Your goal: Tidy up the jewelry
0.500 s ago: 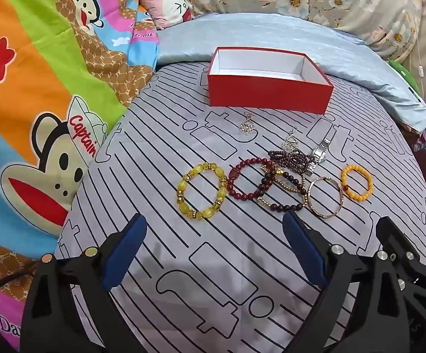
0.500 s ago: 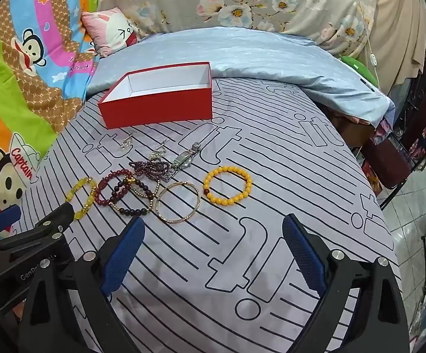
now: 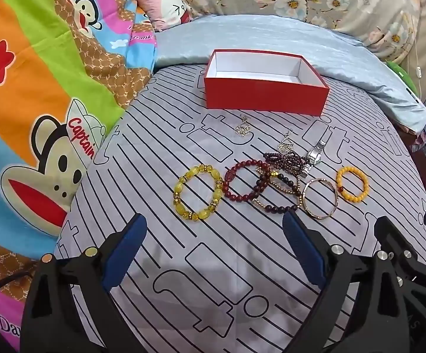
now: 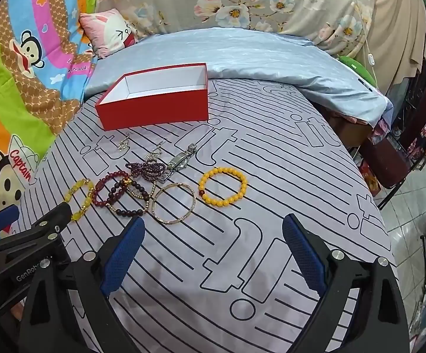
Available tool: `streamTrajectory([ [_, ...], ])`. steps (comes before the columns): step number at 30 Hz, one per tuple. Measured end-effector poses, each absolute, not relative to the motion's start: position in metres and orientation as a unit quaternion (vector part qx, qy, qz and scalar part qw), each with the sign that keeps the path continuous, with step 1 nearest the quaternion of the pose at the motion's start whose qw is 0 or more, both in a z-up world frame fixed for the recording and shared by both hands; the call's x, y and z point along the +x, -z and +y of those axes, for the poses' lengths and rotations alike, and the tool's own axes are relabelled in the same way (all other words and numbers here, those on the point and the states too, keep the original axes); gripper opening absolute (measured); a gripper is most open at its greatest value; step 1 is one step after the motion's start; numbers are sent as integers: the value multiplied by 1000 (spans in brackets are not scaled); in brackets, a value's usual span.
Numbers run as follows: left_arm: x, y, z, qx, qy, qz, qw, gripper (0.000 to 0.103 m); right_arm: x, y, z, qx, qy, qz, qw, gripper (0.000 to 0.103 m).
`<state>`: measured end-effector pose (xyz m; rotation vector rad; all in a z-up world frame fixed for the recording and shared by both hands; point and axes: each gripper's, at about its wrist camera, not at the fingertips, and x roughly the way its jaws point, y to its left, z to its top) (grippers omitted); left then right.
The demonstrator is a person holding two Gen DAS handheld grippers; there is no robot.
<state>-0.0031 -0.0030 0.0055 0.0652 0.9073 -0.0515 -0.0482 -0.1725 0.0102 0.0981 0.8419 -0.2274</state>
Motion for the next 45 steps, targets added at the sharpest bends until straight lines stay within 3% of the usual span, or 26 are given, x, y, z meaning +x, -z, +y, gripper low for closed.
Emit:
streamTrajectory([
  [45, -3, -6, -1, 23, 23, 435, 900, 89, -50, -14, -170, 45, 112, 400, 909, 91],
])
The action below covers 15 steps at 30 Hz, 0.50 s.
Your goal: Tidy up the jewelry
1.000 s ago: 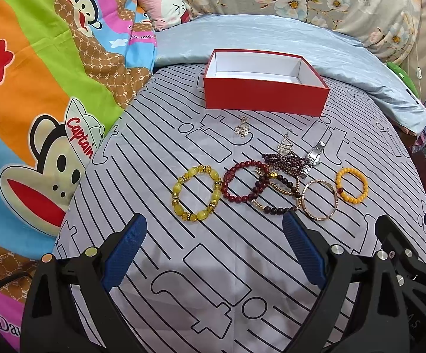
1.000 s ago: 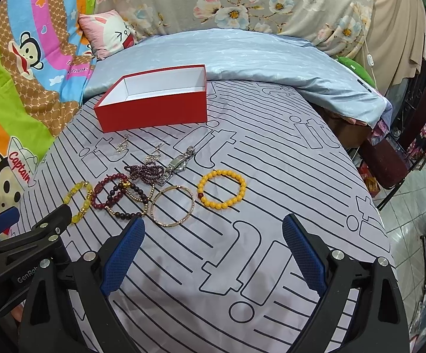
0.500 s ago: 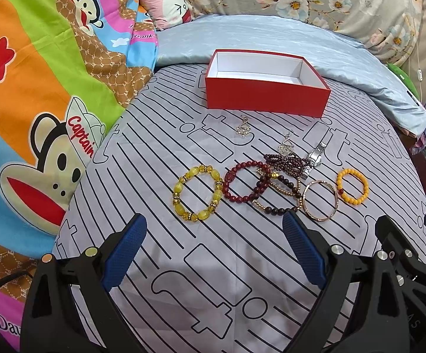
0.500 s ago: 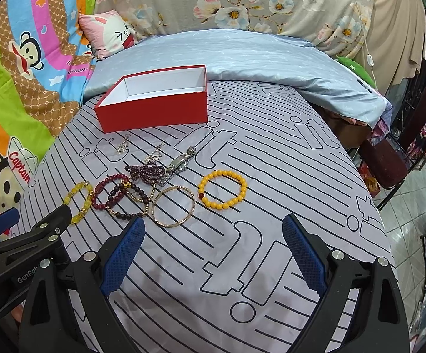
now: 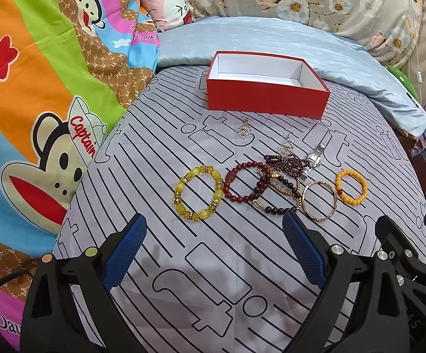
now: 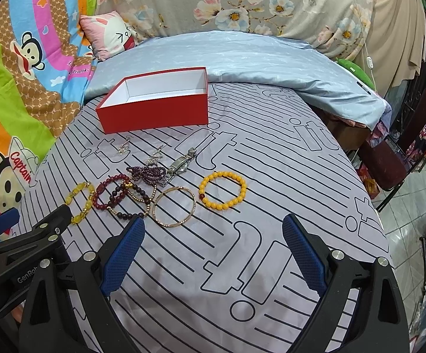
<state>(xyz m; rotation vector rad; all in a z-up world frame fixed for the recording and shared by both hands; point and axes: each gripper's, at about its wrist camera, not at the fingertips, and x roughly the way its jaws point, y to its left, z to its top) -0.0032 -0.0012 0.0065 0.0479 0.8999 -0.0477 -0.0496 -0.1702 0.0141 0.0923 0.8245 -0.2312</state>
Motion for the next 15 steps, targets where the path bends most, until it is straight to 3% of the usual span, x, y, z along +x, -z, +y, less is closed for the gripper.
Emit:
streamTrajectory([
  [15, -5, -5, -1, 21, 19, 439, 898, 89, -47, -10, -171, 47, 111, 404, 907, 91],
])
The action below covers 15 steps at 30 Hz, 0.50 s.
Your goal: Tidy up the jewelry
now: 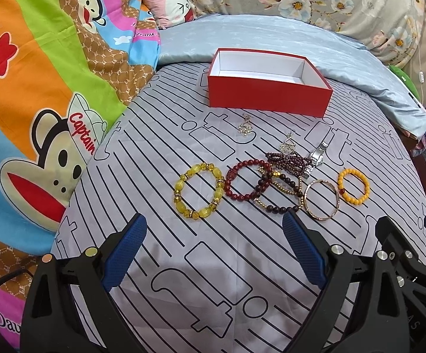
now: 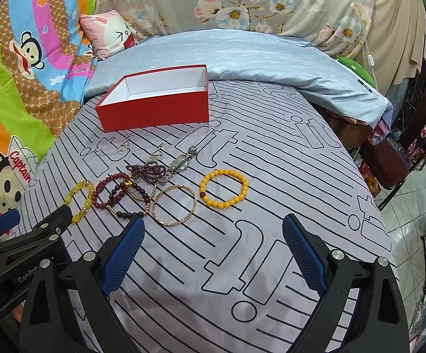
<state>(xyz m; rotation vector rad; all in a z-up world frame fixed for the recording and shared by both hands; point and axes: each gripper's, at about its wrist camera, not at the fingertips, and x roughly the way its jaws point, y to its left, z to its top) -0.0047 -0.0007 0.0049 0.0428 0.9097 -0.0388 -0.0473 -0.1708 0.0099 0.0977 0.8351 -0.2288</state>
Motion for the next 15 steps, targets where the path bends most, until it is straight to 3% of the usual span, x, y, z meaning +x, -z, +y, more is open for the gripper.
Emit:
streamTrajectory([
  [15, -1, -2, -2, 20, 18, 443, 896, 89, -44, -7, -171, 47, 112, 408, 905, 91],
])
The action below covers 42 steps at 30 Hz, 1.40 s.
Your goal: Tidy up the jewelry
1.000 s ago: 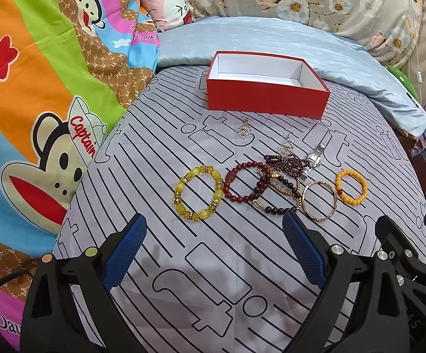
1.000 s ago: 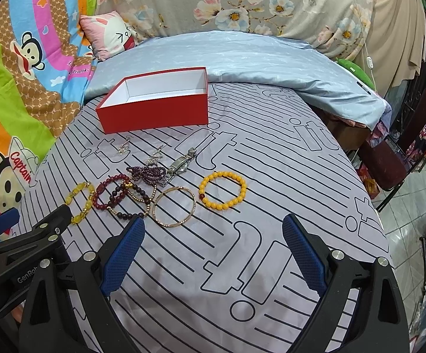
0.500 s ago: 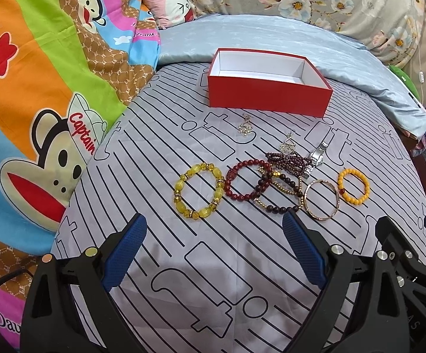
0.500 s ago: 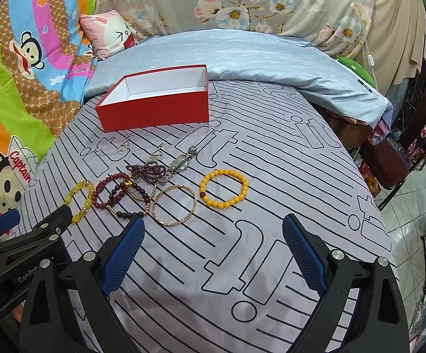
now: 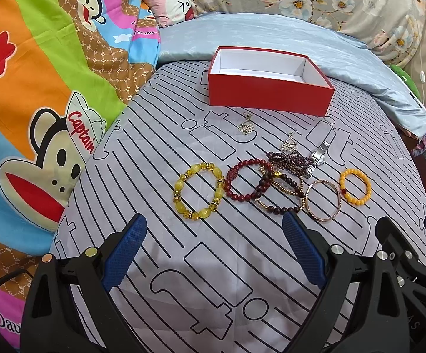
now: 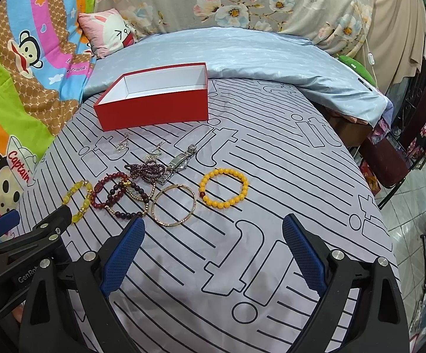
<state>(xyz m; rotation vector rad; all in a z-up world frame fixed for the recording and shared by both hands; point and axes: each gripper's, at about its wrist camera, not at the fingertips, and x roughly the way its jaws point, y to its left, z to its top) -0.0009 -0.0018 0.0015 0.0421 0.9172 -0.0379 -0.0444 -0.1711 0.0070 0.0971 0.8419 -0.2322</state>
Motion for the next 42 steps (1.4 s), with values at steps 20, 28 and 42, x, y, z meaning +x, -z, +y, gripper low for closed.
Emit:
streamTrajectory([
  [20, 22, 33, 49, -57, -6, 476, 878, 90, -41, 9, -187, 54, 123, 424, 896, 91],
  [28, 44, 57, 55, -37, -17, 488, 872, 89, -29, 22, -192, 56, 124, 439, 888, 91],
  [42, 69, 68, 38, -14, 19, 484, 875, 36, 8, 39, -209, 54, 135, 449, 882, 87],
])
